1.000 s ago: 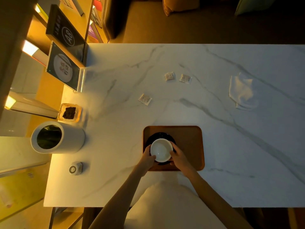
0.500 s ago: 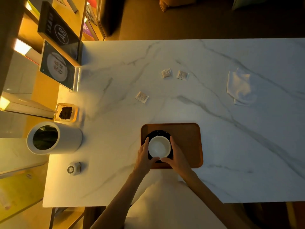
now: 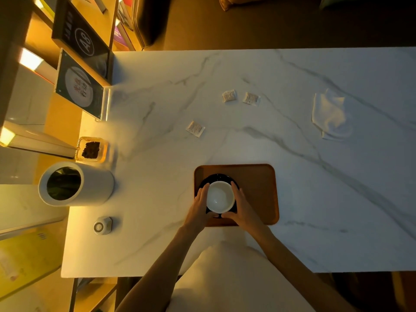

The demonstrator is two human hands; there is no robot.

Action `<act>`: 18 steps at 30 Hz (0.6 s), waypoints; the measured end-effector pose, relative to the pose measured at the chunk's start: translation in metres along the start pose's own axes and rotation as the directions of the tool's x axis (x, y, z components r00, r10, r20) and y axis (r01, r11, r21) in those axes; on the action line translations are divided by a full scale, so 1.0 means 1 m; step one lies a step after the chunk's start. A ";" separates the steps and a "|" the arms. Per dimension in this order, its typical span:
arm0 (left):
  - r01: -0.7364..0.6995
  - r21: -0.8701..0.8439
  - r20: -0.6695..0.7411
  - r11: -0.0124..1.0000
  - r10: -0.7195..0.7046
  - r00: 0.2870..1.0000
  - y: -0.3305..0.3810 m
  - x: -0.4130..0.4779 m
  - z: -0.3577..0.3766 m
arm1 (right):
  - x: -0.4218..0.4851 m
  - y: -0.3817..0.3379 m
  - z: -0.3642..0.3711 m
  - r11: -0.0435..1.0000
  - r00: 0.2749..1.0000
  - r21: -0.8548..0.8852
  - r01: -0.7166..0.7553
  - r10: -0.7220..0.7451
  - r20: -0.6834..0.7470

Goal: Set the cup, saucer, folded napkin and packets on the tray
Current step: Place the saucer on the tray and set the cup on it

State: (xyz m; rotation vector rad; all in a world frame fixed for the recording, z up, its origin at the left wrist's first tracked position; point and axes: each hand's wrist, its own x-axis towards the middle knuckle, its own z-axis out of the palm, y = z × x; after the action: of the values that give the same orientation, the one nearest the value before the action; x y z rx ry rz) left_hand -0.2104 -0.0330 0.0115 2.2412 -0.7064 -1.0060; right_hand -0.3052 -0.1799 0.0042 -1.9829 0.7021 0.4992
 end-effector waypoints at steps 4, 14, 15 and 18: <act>-0.004 0.011 0.014 1.000 0.003 1.000 0.002 0.000 -0.001 | -0.001 0.000 0.001 1.000 1.000 0.010 0.000 0.000 -0.007; 0.016 0.013 0.012 1.000 -0.016 1.000 0.007 -0.001 -0.002 | 0.000 0.001 0.002 0.999 1.000 0.043 0.011 -0.011 -0.016; 0.020 0.012 0.015 1.000 -0.020 1.000 0.007 0.000 -0.002 | 0.000 0.001 0.002 0.999 1.000 0.048 0.011 -0.010 -0.012; 0.020 0.016 0.015 1.000 -0.021 1.000 0.007 -0.001 -0.002 | 0.001 0.002 0.001 0.999 1.000 0.035 0.015 -0.014 -0.018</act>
State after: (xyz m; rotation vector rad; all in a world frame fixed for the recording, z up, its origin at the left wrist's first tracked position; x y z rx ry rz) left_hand -0.2110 -0.0366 0.0173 2.2609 -0.7012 -1.0311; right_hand -0.3063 -0.1798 0.0018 -1.9605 0.7029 0.4584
